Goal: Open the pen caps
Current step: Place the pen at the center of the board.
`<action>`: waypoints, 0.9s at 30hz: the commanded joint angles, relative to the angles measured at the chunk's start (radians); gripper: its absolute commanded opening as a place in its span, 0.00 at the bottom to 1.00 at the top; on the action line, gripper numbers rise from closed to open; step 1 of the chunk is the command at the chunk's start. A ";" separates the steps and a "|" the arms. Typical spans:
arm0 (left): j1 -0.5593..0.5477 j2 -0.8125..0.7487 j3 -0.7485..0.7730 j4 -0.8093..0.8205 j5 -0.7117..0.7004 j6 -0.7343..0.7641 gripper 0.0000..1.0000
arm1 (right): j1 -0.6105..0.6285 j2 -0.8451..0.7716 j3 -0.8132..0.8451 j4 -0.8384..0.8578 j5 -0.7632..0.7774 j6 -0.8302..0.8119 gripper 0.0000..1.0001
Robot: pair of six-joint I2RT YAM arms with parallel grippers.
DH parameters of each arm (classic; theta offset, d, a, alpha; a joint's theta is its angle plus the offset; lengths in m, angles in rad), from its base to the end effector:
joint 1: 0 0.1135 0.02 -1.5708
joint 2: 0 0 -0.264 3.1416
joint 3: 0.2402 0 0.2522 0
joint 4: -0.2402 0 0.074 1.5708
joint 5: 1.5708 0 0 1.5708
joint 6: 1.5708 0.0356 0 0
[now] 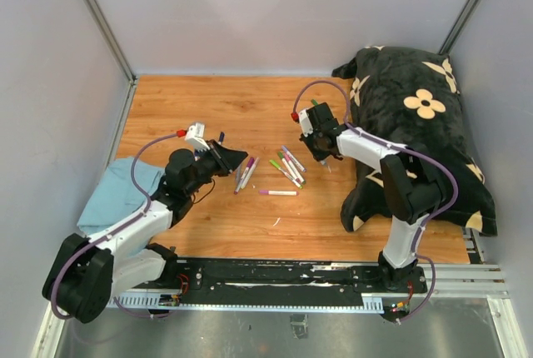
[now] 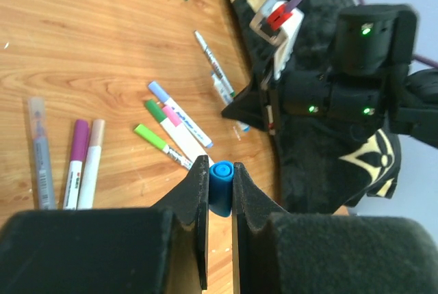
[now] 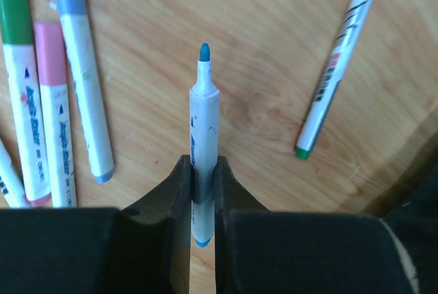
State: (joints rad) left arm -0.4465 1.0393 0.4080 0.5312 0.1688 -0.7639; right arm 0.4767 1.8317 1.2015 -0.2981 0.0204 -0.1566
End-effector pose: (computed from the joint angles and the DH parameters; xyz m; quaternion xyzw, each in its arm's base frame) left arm 0.2030 -0.1038 0.2340 -0.0609 0.7386 -0.4317 0.5142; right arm 0.3442 0.1769 0.1849 -0.2924 0.9026 0.0408 0.3132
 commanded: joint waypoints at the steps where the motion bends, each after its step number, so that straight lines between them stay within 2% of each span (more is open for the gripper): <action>1: 0.000 0.050 0.042 0.016 0.017 0.029 0.00 | -0.042 0.029 0.078 -0.003 0.068 0.005 0.10; 9: 0.000 0.131 0.066 0.031 0.058 0.024 0.00 | -0.072 0.140 0.186 -0.053 0.107 -0.033 0.12; 12: 0.000 0.140 0.058 0.035 0.080 0.008 0.00 | -0.097 0.146 0.196 -0.058 0.059 -0.023 0.14; 16: -0.002 0.111 0.021 0.033 0.081 -0.006 0.00 | -0.101 0.194 0.204 -0.069 0.020 -0.032 0.16; 23: -0.007 0.044 -0.026 0.031 0.063 -0.021 0.00 | -0.107 0.198 0.204 -0.083 -0.004 -0.032 0.27; 27: -0.026 0.033 -0.027 0.030 0.051 -0.030 0.00 | -0.114 0.184 0.206 -0.091 -0.008 -0.032 0.29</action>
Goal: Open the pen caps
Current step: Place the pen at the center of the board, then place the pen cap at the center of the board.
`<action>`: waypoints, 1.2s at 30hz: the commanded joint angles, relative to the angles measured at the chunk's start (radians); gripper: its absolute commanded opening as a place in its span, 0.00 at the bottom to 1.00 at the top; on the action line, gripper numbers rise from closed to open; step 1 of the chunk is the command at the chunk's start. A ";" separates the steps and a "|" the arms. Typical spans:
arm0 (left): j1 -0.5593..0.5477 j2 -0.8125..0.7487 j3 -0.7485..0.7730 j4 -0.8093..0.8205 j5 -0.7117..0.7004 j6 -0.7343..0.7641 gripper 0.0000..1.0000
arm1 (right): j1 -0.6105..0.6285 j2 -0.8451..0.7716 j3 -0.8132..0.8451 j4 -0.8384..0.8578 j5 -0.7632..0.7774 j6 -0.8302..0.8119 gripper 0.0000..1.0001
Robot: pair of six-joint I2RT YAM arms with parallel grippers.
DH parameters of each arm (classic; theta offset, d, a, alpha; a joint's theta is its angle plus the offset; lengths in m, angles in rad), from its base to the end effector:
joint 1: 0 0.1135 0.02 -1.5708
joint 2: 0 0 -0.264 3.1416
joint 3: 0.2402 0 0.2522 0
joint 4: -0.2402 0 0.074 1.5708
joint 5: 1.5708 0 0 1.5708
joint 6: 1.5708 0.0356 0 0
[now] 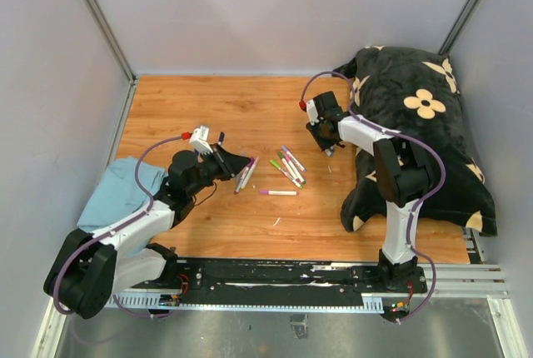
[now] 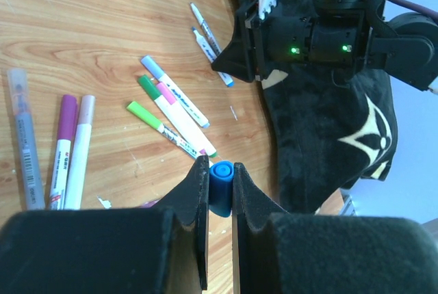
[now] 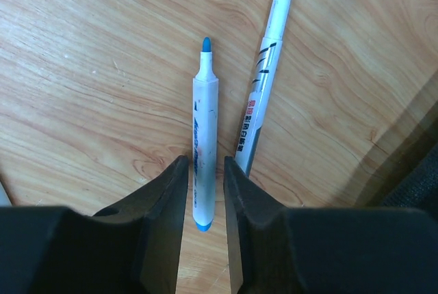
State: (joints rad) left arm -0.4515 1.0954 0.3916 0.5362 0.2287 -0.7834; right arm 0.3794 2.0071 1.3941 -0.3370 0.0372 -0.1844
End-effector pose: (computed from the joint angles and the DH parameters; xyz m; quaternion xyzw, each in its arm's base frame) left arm 0.2051 -0.1084 0.2173 -0.0527 0.7606 -0.4423 0.4724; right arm 0.4001 0.1581 0.1718 -0.2594 0.9161 0.0121 0.3057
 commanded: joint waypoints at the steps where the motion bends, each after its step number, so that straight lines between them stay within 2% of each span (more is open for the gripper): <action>1: -0.030 -0.022 -0.009 0.025 -0.016 -0.012 0.00 | -0.018 0.003 0.013 -0.057 -0.034 -0.003 0.29; 8: -0.090 0.048 0.061 0.028 -0.064 -0.022 0.00 | -0.031 -0.105 0.001 -0.060 -0.078 -0.007 0.31; 13: -0.106 0.190 0.169 0.025 -0.111 -0.047 0.00 | -0.036 -0.227 -0.030 -0.068 -0.125 -0.027 0.36; 15: -0.108 0.280 0.236 0.024 -0.129 -0.067 0.00 | -0.048 -0.287 -0.044 -0.084 -0.179 -0.045 0.41; 18: -0.115 0.427 0.360 -0.011 -0.131 -0.108 0.00 | -0.102 -0.382 -0.045 -0.146 -0.359 -0.087 0.50; 22: -0.140 0.644 0.624 -0.215 -0.198 -0.115 0.00 | -0.235 -0.527 -0.041 -0.214 -0.686 -0.102 0.58; 23: -0.148 0.696 0.708 -0.325 -0.241 -0.112 0.00 | -0.276 -0.558 -0.042 -0.220 -0.771 -0.102 0.58; 25: -0.163 0.807 0.904 -0.525 -0.333 -0.103 0.00 | -0.317 -0.605 -0.035 -0.256 -0.880 -0.070 0.65; 26: -0.166 0.860 1.033 -0.596 -0.368 -0.099 0.00 | -0.329 -0.626 -0.030 -0.277 -0.916 -0.065 0.65; 28: -0.168 0.971 1.195 -0.705 -0.395 -0.098 0.00 | -0.345 -0.659 -0.050 -0.284 -0.975 -0.039 0.66; 33: -0.170 1.242 1.621 -0.931 -0.469 -0.070 0.00 | -0.410 -0.794 -0.268 -0.076 -1.038 0.032 0.73; 36: -0.169 1.413 1.881 -1.056 -0.463 -0.058 0.00 | -0.455 -0.816 -0.322 -0.031 -1.107 0.060 0.73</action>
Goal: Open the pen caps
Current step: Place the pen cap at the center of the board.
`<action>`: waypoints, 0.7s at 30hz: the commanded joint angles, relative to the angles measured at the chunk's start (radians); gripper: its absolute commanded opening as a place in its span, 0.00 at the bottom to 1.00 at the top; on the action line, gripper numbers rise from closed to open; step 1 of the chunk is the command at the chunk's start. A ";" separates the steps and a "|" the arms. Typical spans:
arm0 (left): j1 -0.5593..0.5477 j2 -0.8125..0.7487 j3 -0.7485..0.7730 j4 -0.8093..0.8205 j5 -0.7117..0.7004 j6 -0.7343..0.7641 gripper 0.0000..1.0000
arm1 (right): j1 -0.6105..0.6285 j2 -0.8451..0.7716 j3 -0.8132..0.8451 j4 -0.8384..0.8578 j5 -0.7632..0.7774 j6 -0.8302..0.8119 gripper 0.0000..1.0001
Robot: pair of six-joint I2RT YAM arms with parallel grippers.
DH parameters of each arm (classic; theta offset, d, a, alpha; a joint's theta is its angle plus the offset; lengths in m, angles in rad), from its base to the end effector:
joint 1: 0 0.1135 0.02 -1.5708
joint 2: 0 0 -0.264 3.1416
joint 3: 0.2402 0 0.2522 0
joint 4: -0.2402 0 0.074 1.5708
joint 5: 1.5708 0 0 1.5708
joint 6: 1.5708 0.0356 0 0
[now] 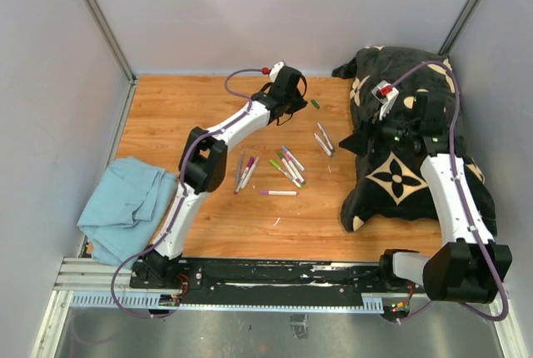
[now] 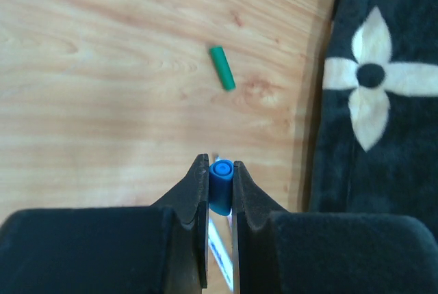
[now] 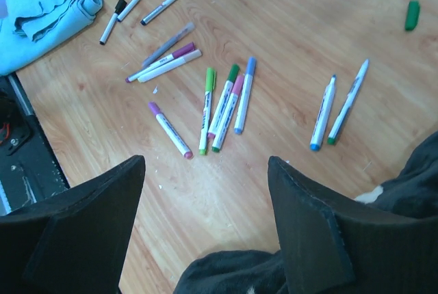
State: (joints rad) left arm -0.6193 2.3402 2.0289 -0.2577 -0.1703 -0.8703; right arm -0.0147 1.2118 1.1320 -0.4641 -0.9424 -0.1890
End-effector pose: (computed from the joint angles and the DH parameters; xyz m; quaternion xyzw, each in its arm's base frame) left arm 0.4490 -0.3127 0.2264 -0.1499 0.8620 -0.2695 0.4023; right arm 0.2578 0.0250 0.3518 -0.2897 0.7538 0.3489 0.4756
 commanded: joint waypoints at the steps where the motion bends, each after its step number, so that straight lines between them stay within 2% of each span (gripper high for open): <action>1: -0.002 0.204 0.303 -0.272 -0.057 0.029 0.00 | -0.072 -0.026 -0.071 0.104 -0.127 0.063 0.73; 4: -0.002 0.264 0.389 -0.256 -0.047 0.021 0.00 | -0.097 -0.027 -0.091 0.123 -0.128 0.063 0.73; 12: 0.000 0.306 0.370 -0.137 -0.011 0.010 0.01 | -0.110 -0.009 -0.103 0.129 -0.145 0.061 0.74; 21: 0.006 0.341 0.379 -0.120 0.006 -0.006 0.18 | -0.110 -0.002 -0.109 0.129 -0.152 0.059 0.74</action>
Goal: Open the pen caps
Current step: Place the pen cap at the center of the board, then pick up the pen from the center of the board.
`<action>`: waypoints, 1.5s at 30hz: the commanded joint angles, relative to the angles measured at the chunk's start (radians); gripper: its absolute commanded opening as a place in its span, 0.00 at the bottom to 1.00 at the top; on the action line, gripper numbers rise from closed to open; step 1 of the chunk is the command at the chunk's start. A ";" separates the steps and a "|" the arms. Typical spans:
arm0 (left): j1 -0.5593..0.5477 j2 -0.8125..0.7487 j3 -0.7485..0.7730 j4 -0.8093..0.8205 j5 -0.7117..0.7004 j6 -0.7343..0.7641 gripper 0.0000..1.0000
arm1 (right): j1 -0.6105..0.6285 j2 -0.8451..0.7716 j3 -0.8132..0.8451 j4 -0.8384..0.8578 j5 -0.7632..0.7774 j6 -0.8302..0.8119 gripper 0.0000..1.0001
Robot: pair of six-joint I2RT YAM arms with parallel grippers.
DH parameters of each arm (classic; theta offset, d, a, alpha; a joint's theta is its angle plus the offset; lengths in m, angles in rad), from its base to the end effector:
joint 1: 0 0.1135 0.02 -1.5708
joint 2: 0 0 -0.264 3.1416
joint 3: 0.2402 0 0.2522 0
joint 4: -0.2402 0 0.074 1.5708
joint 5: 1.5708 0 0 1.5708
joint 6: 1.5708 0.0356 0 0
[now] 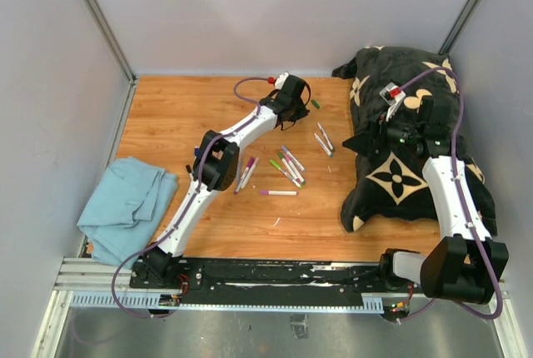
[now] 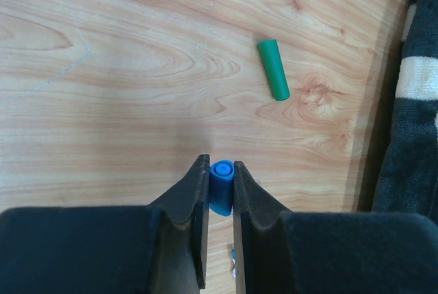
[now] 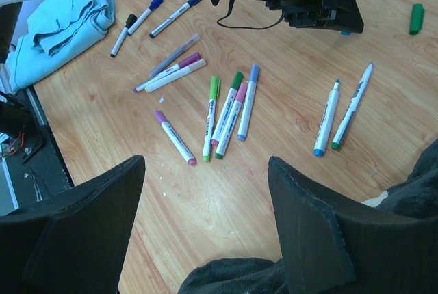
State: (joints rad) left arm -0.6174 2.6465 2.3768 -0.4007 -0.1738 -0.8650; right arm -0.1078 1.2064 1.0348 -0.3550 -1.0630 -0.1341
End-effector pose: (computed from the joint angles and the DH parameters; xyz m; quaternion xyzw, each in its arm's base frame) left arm 0.4845 -0.3365 0.1637 -0.1482 0.8854 -0.2351 0.3725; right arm 0.2583 0.0033 0.3316 -0.2626 0.7438 0.3842 0.4798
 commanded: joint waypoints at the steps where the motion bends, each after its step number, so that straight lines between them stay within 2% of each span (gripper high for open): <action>1: 0.005 0.036 0.032 0.025 0.012 -0.011 0.18 | -0.016 0.006 -0.013 0.019 -0.033 0.004 0.74; 4: 0.007 0.037 0.030 0.030 0.019 -0.013 0.20 | -0.016 0.011 -0.013 0.019 -0.039 0.006 0.74; 9: 0.013 0.026 0.030 0.024 0.030 -0.006 0.32 | -0.016 0.020 -0.015 0.019 -0.044 0.008 0.75; 14: 0.023 -0.026 0.009 0.016 0.025 0.007 0.39 | -0.016 0.038 -0.016 0.018 -0.053 0.006 0.78; 19: 0.029 -0.144 -0.050 0.011 0.034 0.045 0.42 | -0.016 0.046 -0.020 0.011 -0.079 -0.025 0.79; 22: 0.029 -0.275 -0.158 0.057 0.066 0.097 0.43 | -0.011 0.046 -0.026 0.011 -0.104 -0.050 0.86; 25: 0.026 -0.464 -0.369 0.174 0.141 0.184 0.46 | 0.011 0.030 -0.032 0.013 -0.116 -0.083 0.95; 26: 0.027 -0.538 -0.506 0.236 0.185 0.221 0.47 | 0.024 0.019 -0.040 0.015 -0.108 -0.097 0.99; 27: 0.026 -0.618 -0.575 0.309 0.234 0.252 0.50 | 0.036 0.008 -0.050 0.021 -0.098 -0.115 0.99; 28: 0.027 -0.700 -0.742 0.388 0.277 0.278 0.52 | 0.048 -0.006 -0.063 0.031 -0.085 -0.124 0.98; 30: 0.028 -0.878 -0.992 0.567 0.373 0.300 0.62 | 0.057 -0.040 -0.118 0.107 -0.061 -0.102 0.98; 32: 0.029 -1.070 -1.226 0.731 0.442 0.301 0.73 | 0.059 -0.069 -0.191 0.213 -0.101 -0.100 0.98; 35: 0.039 -1.300 -1.508 0.903 0.463 0.297 0.89 | 0.068 -0.068 -0.246 0.285 -0.162 -0.143 0.98; 37: 0.059 -1.433 -1.668 0.965 0.487 0.280 0.99 | 0.090 -0.052 -0.237 0.227 -0.137 -0.240 0.99; 39: 0.089 -1.544 -1.786 0.998 0.551 0.265 0.99 | 0.129 -0.033 -0.204 0.134 -0.056 -0.338 0.99; 42: 0.121 -1.687 -1.884 0.924 0.621 0.265 0.99 | 0.203 0.004 -0.145 0.065 0.072 -0.394 0.99; 45: 0.121 -1.823 -1.957 0.828 0.607 0.276 0.99 | 0.294 0.063 -0.089 0.023 0.238 -0.420 0.99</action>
State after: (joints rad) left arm -0.4995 0.9672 0.4843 0.4644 0.3668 -0.6056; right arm 0.0856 1.2160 0.8619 -0.2523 -1.0397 -0.4362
